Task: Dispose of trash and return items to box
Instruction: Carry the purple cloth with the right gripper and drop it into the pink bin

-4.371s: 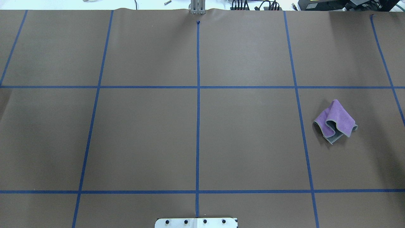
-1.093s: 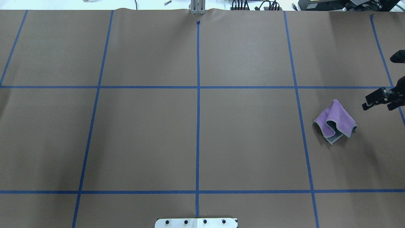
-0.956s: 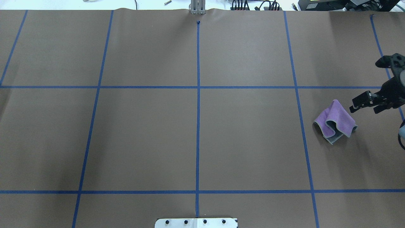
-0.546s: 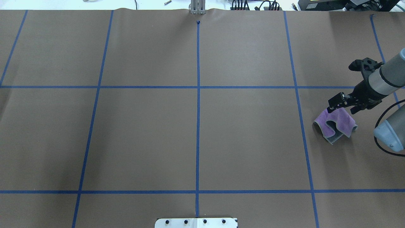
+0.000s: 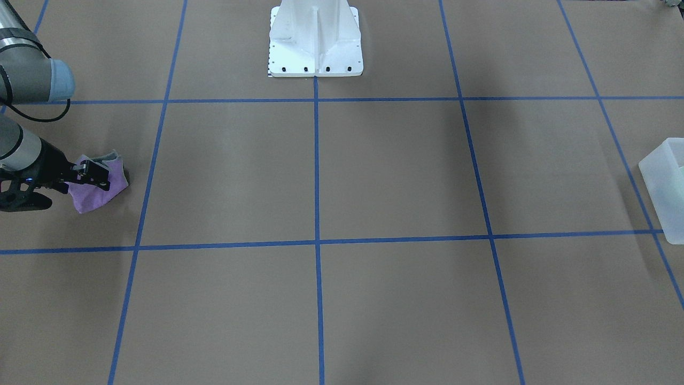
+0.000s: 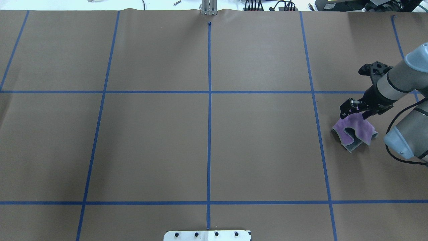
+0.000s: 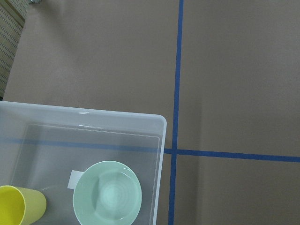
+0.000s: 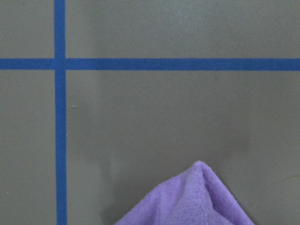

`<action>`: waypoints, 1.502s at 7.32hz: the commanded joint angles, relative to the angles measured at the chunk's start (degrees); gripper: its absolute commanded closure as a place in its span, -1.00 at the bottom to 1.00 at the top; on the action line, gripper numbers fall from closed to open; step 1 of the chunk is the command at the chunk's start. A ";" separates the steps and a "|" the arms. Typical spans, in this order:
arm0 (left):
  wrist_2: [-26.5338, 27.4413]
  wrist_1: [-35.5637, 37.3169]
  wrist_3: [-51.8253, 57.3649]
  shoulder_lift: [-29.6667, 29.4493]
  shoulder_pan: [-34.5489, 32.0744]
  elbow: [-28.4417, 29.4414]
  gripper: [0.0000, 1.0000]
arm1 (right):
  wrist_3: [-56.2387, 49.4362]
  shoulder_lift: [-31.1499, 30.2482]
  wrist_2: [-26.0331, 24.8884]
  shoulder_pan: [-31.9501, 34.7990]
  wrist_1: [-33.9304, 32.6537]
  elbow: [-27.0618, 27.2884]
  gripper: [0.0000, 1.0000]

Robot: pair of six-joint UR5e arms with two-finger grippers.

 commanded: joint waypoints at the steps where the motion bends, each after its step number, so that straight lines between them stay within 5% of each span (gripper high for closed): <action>1: -0.01 0.07 -0.07 0.12 0.38 -0.35 -0.96 | -0.12 -1.46 -0.35 -0.04 0.35 -0.03 1.00; 3: -0.09 0.15 -0.94 0.12 1.00 -0.79 -0.96 | -0.21 -1.64 0.44 4.23 -0.17 2.76 1.00; 4: -0.09 0.15 -0.94 0.21 1.00 -0.88 -0.96 | -0.38 -4.25 0.79 7.49 -2.26 8.27 1.00; 7: -1.76 0.33 -1.12 1.00 1.00 -2.01 -0.96 | -9.02 -6.03 1.40 20.39 -25.30 24.80 1.00; 9: -2.11 0.85 -1.21 0.82 1.08 -2.55 -0.96 | -33.49 -7.09 0.71 30.14 -39.06 25.12 1.00; 11: -4.75 1.90 -3.73 1.17 1.08 -5.87 -0.96 | -50.67 -9.62 -0.95 40.78 -42.45 20.22 1.00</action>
